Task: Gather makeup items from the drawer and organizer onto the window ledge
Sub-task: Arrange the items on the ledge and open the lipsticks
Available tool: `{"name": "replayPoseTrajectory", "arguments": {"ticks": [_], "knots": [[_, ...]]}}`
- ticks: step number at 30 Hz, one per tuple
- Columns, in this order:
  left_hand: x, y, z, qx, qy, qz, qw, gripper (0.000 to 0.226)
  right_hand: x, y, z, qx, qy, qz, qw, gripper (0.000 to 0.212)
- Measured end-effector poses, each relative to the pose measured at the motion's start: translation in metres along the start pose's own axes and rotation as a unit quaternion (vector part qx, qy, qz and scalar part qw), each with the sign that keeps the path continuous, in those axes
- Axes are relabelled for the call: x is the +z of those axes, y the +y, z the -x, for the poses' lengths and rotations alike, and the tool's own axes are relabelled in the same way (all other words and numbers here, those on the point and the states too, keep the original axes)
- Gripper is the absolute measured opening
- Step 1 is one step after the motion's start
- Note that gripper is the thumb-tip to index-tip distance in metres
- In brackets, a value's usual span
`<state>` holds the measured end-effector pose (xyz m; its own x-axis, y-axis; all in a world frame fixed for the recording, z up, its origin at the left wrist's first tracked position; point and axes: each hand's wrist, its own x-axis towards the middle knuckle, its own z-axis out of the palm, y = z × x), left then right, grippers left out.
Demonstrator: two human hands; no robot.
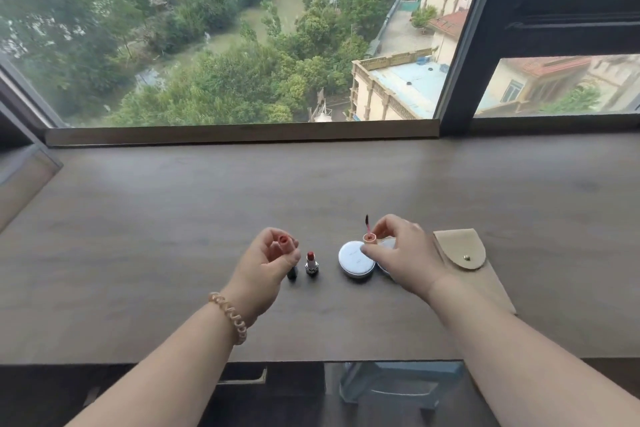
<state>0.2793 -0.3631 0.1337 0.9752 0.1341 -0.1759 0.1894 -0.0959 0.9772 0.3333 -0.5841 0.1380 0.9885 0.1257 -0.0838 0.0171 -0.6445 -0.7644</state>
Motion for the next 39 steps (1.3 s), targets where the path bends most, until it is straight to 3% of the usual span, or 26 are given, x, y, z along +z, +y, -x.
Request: {"name": "replayPoseTrajectory", "arguments": {"ticks": [6, 10, 13, 17, 21, 33, 39], "knots": [[0.008, -0.057, -0.009, -0.057, 0.085, -0.068, 0.992, 0.012, 0.068, 0.021, 0.000, 0.032, -0.024, -0.015, 0.999, 0.009], [0.010, -0.086, -0.020, -0.083, 0.107, -0.143, 0.980, 0.012, 0.109, 0.029, -0.006, 0.006, 0.031, 0.060, 0.998, 0.018], [0.013, -0.098, -0.024, -0.095, 0.101, -0.194, 0.971, 0.010, 0.128, 0.032, -0.008, -0.011, 0.067, 0.099, 0.993, 0.013], [0.017, -0.104, -0.025, -0.072, 0.114, -0.286, 0.949, 0.018, 0.145, 0.040, -0.010, -0.028, 0.102, 0.170, 0.980, 0.017], [0.017, -0.108, -0.028, -0.045, 0.117, -0.332, 0.935, 0.013, 0.157, 0.044, -0.013, -0.023, 0.132, 0.205, 0.970, 0.020], [0.019, -0.120, -0.034, -0.039, 0.132, -0.375, 0.917, 0.012, 0.166, 0.054, -0.014, -0.027, 0.126, 0.240, 0.962, 0.023], [0.016, -0.118, -0.031, -0.065, 0.122, -0.386, 0.912, 0.025, 0.153, 0.059, -0.010, -0.057, 0.120, 0.221, 0.966, 0.050]]}}
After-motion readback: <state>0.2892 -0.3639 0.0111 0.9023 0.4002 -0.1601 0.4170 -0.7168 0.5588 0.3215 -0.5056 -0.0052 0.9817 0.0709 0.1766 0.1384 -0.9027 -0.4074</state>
